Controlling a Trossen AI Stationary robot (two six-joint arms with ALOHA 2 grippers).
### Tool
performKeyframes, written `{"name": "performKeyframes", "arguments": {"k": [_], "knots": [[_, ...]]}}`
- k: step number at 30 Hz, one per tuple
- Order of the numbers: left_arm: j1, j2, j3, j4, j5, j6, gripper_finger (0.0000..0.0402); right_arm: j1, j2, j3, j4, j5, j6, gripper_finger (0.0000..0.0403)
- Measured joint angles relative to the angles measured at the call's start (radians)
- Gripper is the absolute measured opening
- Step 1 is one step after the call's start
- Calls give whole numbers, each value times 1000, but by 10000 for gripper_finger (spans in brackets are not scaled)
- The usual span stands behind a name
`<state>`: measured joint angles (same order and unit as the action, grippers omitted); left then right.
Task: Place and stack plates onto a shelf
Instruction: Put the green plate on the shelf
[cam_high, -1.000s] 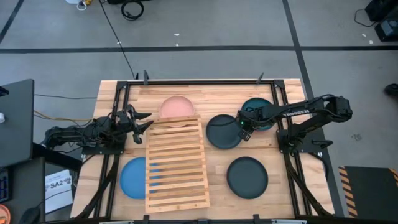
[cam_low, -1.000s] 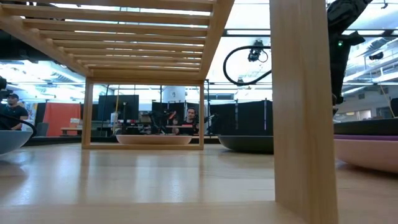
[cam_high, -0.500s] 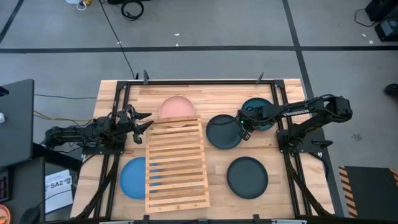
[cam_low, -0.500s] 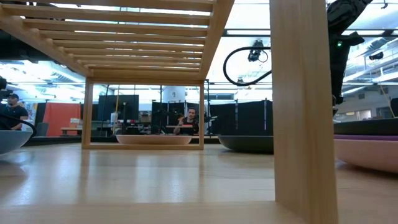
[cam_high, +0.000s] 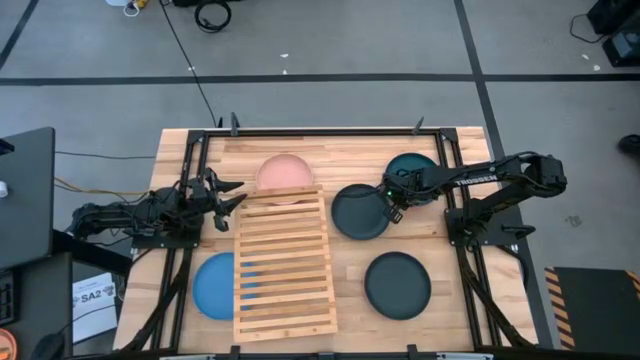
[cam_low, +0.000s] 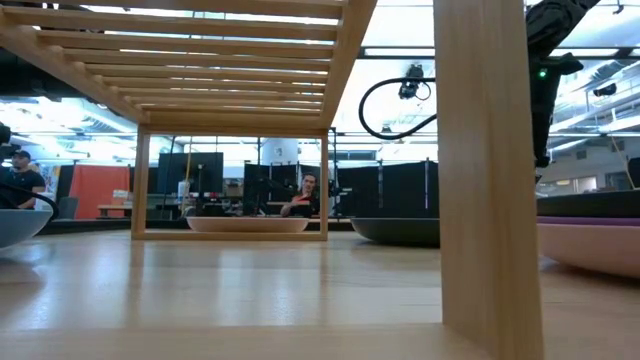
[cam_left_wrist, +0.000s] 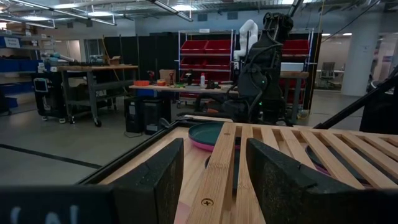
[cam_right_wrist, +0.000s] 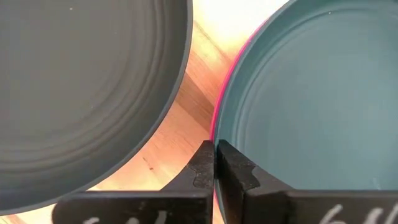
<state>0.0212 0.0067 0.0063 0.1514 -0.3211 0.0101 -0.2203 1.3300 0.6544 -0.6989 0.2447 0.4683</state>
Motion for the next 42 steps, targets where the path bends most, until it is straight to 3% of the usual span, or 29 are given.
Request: {"name": "performKeyframes", "arguments": {"k": [17,33,42], "knots": [[0,0,0,0,0,0,181,0,-6,0,-46,-3,0,11],[0,0,0,0,0,0,181,0,-159,0,-73,-7,0,11],[0,0,0,0,0,0,181,0,-228,0,-62,-2,-92,11]]}}
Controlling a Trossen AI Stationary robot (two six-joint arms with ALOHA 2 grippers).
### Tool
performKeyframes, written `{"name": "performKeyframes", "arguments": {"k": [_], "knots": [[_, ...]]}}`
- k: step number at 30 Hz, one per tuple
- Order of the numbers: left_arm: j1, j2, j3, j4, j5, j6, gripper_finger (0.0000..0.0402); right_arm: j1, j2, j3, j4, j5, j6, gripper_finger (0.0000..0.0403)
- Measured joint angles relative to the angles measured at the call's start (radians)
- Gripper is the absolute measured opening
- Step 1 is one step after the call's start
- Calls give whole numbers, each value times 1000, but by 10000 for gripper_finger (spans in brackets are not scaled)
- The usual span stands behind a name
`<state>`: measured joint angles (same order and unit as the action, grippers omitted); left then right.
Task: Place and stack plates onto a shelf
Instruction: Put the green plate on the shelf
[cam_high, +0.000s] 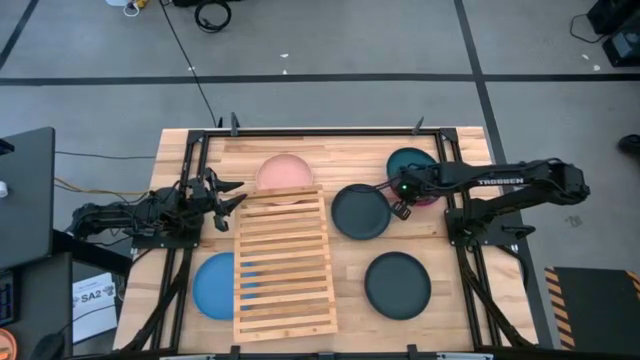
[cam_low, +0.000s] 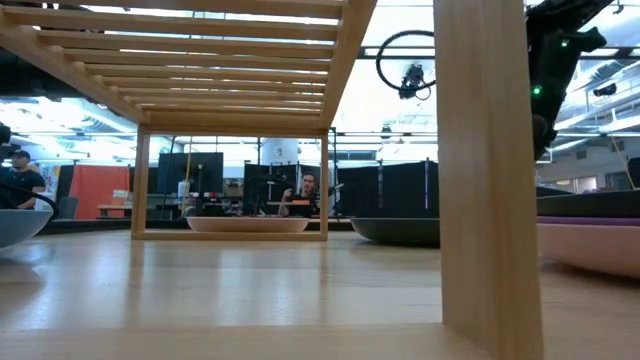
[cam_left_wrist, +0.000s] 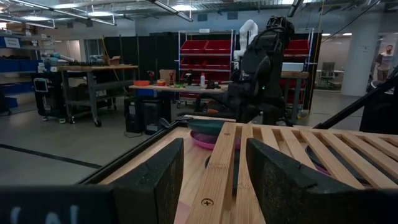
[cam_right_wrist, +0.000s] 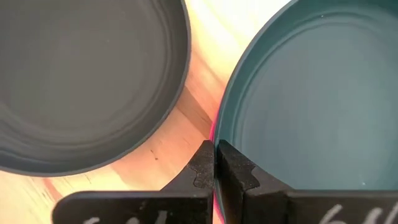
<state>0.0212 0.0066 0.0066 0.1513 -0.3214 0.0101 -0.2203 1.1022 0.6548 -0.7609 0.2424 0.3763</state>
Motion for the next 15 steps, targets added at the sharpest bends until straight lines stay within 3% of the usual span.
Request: {"name": "performKeyframes", "arguments": {"k": [6,15], "knots": [[0,0,0,0,0,0,181,0,-1,108,-12,5,-135,11],[0,0,0,0,0,0,181,0,64,433,-61,37,-375,11]]}}
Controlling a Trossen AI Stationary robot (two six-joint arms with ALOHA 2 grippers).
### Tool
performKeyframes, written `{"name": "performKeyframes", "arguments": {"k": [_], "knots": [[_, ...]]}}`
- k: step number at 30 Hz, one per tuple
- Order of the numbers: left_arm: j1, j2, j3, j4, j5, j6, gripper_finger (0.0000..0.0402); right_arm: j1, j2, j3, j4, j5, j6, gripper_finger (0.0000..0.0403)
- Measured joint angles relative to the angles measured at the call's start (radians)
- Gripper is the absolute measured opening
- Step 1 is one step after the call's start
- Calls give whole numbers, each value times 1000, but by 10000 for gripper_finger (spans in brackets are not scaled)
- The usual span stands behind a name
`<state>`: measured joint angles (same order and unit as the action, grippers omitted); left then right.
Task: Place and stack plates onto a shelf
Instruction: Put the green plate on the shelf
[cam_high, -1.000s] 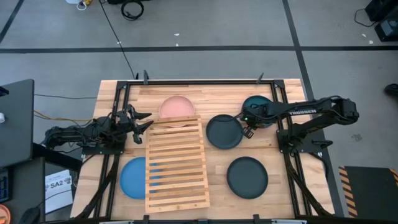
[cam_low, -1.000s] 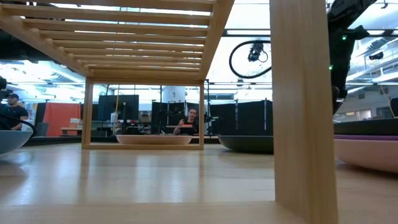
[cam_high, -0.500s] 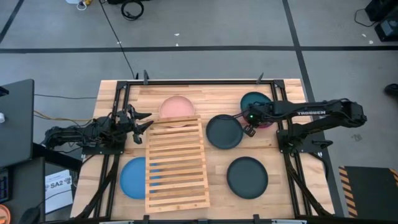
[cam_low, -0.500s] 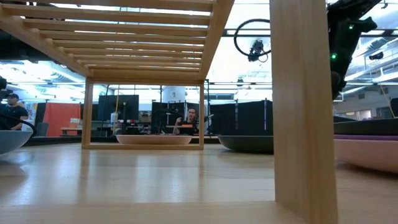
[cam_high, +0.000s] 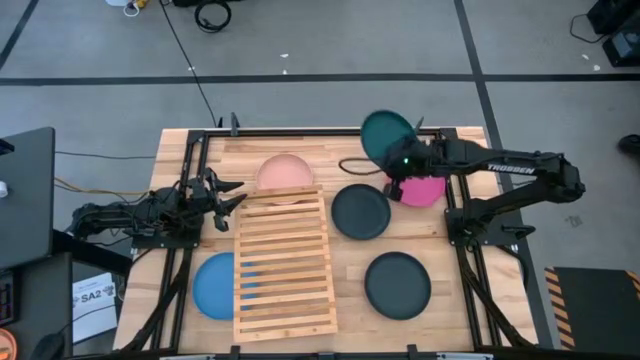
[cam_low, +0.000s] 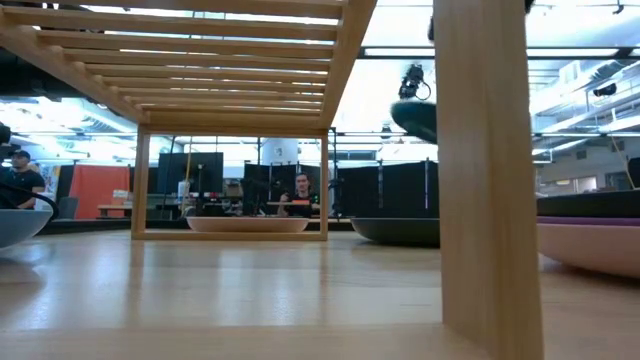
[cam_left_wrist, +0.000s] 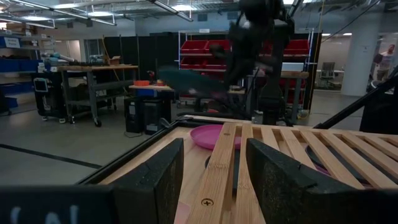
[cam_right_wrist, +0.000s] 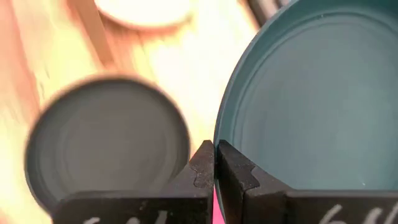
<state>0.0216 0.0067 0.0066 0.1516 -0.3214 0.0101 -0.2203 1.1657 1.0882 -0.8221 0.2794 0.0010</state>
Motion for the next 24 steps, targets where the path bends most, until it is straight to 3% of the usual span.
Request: {"name": "performKeyframes", "arguments": {"k": [9,19,24], "knots": [[0,0,0,0,0,0,181,29,158,318,-2,-14,-227,11],[0,0,0,0,0,1,181,133,407,567,-4,-28,-418,11],[0,0,0,0,0,1,181,197,504,652,-3,-119,-432,11]]}}
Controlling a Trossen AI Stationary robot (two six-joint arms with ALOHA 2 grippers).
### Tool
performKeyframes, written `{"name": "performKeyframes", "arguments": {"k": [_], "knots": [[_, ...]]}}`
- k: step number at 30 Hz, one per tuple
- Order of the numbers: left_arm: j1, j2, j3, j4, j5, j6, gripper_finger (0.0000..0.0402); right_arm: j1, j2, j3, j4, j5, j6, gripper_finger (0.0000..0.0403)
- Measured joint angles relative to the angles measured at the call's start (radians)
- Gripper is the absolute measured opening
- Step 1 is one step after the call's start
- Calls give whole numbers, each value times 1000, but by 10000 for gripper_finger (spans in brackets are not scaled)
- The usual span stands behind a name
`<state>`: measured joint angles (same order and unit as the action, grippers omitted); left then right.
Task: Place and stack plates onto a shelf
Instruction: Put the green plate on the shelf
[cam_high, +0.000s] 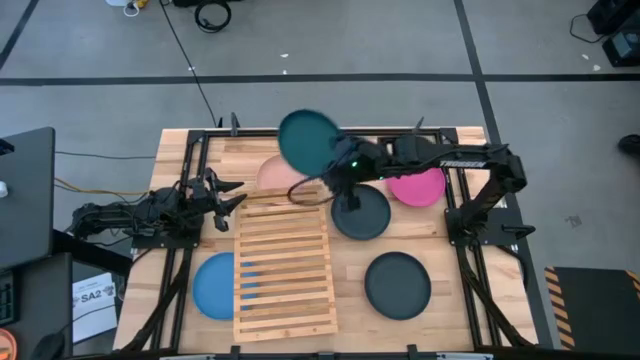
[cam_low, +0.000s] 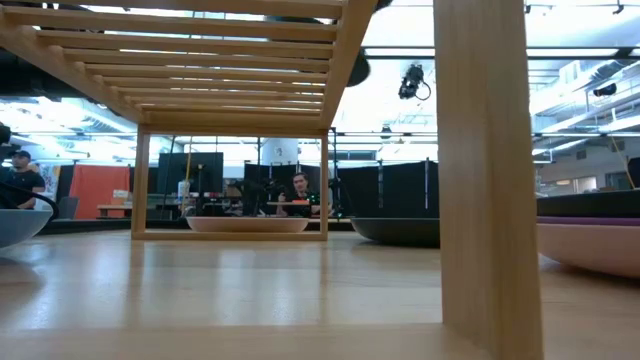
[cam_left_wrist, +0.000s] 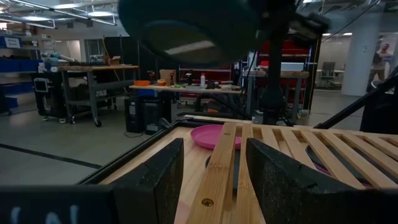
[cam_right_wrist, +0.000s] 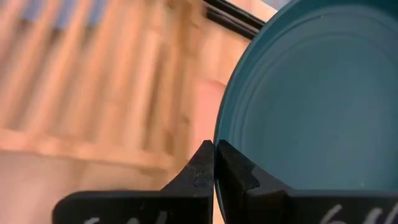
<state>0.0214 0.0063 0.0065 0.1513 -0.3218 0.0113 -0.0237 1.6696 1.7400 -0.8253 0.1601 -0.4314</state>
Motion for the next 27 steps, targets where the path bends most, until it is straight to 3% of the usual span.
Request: {"name": "performKeyframes", "arguments": {"k": [4,14,27], "knots": [[0,0,0,-2,-26,0,181,54,50,37,-1,-46,-41,11],[0,0,0,-16,-216,1,181,160,103,57,8,-120,-51,11],[0,0,0,-32,-225,0,181,187,113,56,62,-306,-82,11]]}}
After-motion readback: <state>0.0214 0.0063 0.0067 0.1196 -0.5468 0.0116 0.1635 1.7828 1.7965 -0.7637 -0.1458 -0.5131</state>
